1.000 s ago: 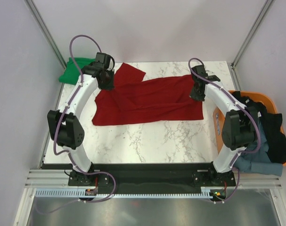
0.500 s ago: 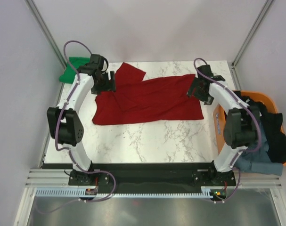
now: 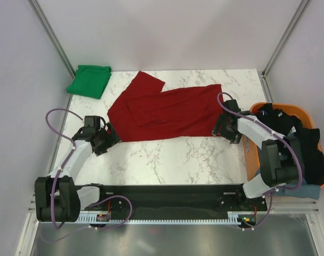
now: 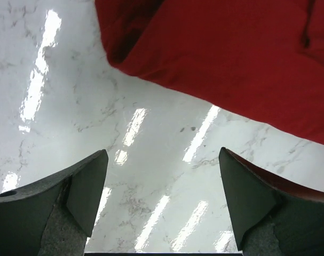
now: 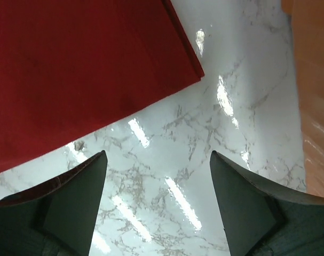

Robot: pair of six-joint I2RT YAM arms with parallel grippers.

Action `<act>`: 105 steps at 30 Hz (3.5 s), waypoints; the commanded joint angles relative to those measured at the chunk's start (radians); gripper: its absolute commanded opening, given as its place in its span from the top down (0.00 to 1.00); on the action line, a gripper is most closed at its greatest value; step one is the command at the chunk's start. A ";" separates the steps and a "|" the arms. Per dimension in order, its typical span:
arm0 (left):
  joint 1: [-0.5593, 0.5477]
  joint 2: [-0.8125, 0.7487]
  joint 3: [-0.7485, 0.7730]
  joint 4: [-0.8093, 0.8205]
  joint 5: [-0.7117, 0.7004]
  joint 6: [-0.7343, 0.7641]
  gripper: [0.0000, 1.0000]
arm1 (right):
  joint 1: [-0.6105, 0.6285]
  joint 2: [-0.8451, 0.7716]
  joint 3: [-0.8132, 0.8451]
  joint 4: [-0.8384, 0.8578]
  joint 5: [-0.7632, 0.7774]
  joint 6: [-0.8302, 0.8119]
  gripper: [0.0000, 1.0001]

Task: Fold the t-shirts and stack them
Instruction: Fold the tshirt

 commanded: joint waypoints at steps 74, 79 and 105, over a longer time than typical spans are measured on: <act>0.034 0.510 0.704 0.241 0.126 0.176 0.14 | 0.308 -0.630 -0.420 0.403 -0.161 0.139 0.10; -0.046 0.870 1.103 0.220 0.017 0.333 0.16 | 0.351 -0.634 -0.530 0.545 -0.222 0.122 0.09; -0.115 1.523 1.798 0.056 0.020 0.283 0.29 | 0.422 -0.594 -0.563 0.649 -0.227 0.106 0.08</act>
